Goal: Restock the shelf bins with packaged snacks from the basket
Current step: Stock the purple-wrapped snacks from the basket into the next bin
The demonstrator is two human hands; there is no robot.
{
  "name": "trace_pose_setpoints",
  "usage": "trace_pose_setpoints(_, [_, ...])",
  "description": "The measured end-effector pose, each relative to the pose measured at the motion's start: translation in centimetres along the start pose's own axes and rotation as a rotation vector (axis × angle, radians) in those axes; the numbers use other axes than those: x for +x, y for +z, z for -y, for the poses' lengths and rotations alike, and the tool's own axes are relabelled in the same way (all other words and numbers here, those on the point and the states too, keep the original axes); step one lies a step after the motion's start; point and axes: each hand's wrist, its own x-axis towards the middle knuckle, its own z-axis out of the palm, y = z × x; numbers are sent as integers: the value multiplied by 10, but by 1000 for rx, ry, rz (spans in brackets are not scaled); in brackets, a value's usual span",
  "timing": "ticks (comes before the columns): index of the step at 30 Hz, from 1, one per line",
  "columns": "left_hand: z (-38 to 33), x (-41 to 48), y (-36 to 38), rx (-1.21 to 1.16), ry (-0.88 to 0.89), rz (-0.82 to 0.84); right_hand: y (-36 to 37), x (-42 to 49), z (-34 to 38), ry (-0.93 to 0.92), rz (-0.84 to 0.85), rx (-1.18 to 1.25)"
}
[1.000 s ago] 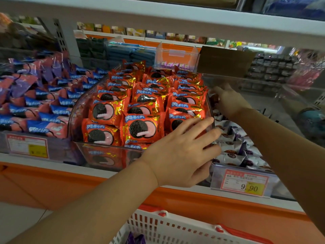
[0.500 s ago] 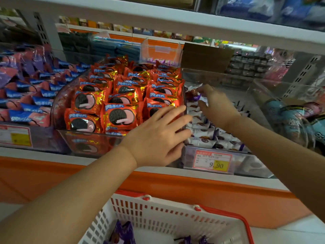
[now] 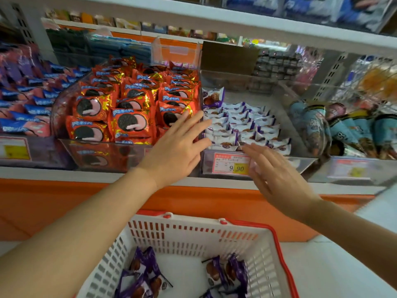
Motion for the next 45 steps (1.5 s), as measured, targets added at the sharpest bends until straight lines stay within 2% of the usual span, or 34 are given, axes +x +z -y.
trace_pose_setpoints(3, [-29,-24,1,-29,-26,-94,6,-23,2,-77,-107,-21])
trace_pose_setpoints(6, [-59,-68,14,-75,-10,-95,22,-51,9,-144,-80,24])
trace_pose_setpoints(11, [-100,-157,64,-129,-91,235,80,-99,20,-45,178,122])
trace_pose_setpoints(16, [-111,-215,112,-189,-266,532,138,-125,28,106,467,208])
trace_pose_setpoints(21, [-109,-257,152,-206,-479,711,198,-138,38,245,712,264])
trace_pose_setpoints(24, [-110,-278,167,-199,-663,874,229,-141,46,276,837,237])
trace_pose_setpoints(27, [-114,-291,178,-235,-818,956,252,-146,53,362,890,232])
trace_pose_setpoints(30, [-121,-289,183,-238,-866,958,270,-151,60,462,874,250])
trace_pose_setpoints(37, [-124,-286,180,-415,-976,768,282,-161,72,628,824,318])
trace_pose_setpoints(41, [-120,-278,167,-565,-1105,635,283,-157,75,574,849,297])
trace_pose_setpoints(45, [-120,-277,156,-676,-1099,541,288,-153,78,507,902,246])
